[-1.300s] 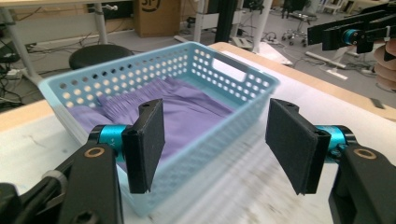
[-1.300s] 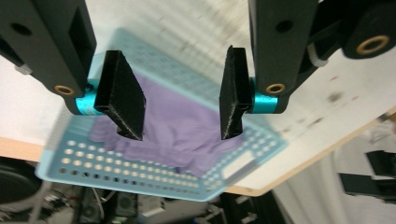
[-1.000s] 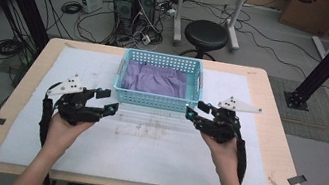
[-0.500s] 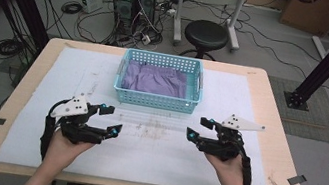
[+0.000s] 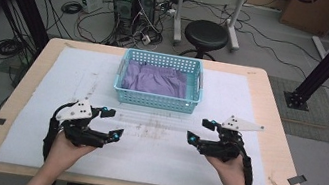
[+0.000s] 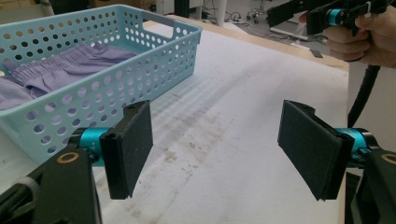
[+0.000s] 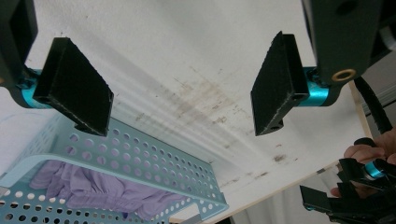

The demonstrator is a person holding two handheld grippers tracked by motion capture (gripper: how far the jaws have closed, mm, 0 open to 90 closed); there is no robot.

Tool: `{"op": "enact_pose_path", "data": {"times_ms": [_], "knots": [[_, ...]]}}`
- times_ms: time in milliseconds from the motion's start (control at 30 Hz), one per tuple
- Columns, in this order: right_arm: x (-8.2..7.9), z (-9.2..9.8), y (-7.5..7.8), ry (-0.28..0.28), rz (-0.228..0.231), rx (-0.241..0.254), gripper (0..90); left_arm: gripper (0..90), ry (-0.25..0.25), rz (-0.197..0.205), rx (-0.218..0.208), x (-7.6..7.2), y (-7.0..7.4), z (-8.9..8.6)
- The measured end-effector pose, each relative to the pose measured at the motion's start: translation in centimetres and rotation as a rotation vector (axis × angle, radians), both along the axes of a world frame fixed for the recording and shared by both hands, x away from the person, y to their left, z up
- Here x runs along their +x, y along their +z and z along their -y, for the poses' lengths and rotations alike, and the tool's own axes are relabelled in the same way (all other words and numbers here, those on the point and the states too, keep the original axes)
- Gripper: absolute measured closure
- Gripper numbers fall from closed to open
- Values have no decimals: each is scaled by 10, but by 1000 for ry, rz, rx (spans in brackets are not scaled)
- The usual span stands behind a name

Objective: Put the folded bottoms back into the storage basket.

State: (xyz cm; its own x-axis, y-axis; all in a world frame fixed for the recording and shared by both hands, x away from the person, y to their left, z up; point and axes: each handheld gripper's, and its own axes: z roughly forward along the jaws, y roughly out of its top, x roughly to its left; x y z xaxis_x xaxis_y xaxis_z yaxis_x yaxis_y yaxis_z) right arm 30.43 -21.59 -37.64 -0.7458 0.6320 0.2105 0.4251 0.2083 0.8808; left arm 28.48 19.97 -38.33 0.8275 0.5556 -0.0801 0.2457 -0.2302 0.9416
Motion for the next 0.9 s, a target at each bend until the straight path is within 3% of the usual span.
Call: {"op": "enact_pose_path", "data": {"times_ms": [133,300,900], "knots": [[0,0,0,2,1,5,214,265,-5,-2,4,0,-1,3],[0,0,-1,2,-6,2,214,268,2,9,52,0,-4,5],[2,2,-3,-1,-6,0,213,268,-4,-11,50,2,-8,4]]}}
